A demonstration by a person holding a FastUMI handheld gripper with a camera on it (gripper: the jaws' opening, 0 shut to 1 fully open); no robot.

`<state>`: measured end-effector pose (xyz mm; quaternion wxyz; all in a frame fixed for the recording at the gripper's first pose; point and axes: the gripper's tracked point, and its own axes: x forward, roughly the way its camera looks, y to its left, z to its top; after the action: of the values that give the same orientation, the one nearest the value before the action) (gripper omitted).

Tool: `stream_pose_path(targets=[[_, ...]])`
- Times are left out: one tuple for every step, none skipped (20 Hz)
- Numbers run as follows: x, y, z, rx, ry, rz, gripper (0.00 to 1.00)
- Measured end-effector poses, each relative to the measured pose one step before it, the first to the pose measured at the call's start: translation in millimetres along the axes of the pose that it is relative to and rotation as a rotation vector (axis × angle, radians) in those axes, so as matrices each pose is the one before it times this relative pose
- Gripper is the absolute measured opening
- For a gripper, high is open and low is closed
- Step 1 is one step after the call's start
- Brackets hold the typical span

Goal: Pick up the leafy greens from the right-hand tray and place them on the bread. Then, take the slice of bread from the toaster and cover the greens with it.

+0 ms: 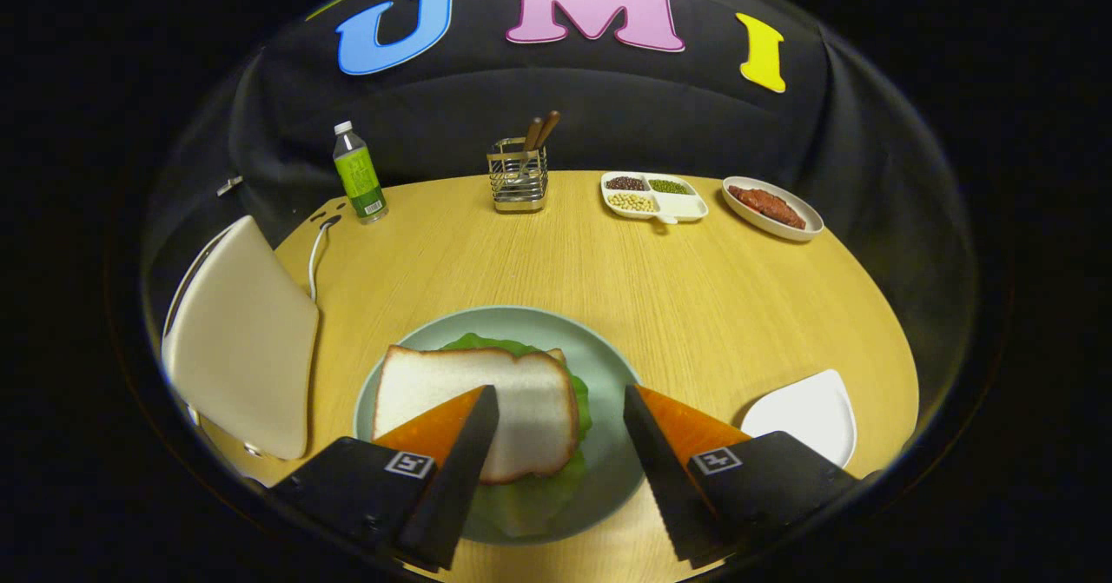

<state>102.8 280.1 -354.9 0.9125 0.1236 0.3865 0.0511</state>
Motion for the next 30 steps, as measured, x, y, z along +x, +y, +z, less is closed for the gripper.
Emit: stream_pose_path(targets=[[-3.31,-0.32,0.95,-0.01393,-0.00355,0.00751,0.98],[-1.83,-1.61,0.42,-0.0105,0.00001,0.00317,1.0],[-2.81,-3.98,1.01,-0.01396,-0.00366,-0.00661,1.0],[-2.57,-5.09,1.35,-0.01411,-0.00635,-0.00756,1.0],[-1.75,-2.4,0.91,-0.00995,-0.00586,-0.00169,0.99],[-4.24,-0.94,2.39,-0.00568,-0.00771,0.00474,0.99],[-3.52,-1.12,4.52,0.00024,-0.01696,0.00495,0.99],[-4.82,-1.6,5.44,0.00551,-0.01425,0.0075,0.98],[-5.06,0.1,5.79,0.01226,-0.01441,0.01422,0.99],[-5.0,0.29,6.84,0.01097,-0.0141,0.01479,0.99],[-6.49,-2.26,6.21,0.00402,-0.01366,0.01234,0.99],[-5.82,-2.15,7.96,0.00136,-0.01495,0.01228,0.99],[-7.16,-2.21,7.73,0.00145,-0.01413,0.01288,0.99],[-6.88,-3.9,7.4,-0.00034,-0.01448,0.01158,0.99],[-8.76,-5.54,9.76,0.00066,-0.01943,0.00677,0.98],[-10.58,-5.82,12.81,0.00746,-0.02845,0.0081,0.99],[-9.91,-4.32,13.62,0.00776,-0.03024,0.01064,0.99],[-12.8,-6.49,15.58,0.00276,-0.03105,0.01179,0.98],[-11.37,-6.85,13.75,-0.00159,-0.02408,0.00881,0.99],[-8.66,-2.89,13.06,-0.00125,-0.02231,0.00674,0.99],[-10.77,-6.45,11.49,0.00654,-0.01867,0.00707,0.98],[-9.64,-6.9,11.56,0.00857,-0.01945,0.0038,0.98],[-10.33,-8.38,11.94,0.0058,-0.01939,0.00242,0.99],[-9.33,-6.71,9.61,0.00482,-0.01985,0.00636,0.99],[-10.63,-6.72,9.7,0.00281,-0.01905,0.00735,1.0],[-9.81,-5.52,10.25,0.00067,-0.01913,0.00806,1.0],[-9.9,-5.83,9.45,-0.00507,-0.02004,0.00678,1.0],[-8.99,-5.21,8.38,-0.00879,-0.01619,0.00789,0.99],[-9.47,-4.38,8.88,-0.01295,-0.01728,0.0094,0.99],[-9.2,-3.89,6.59,-0.0157,-0.01578,0.01147,0.99]])
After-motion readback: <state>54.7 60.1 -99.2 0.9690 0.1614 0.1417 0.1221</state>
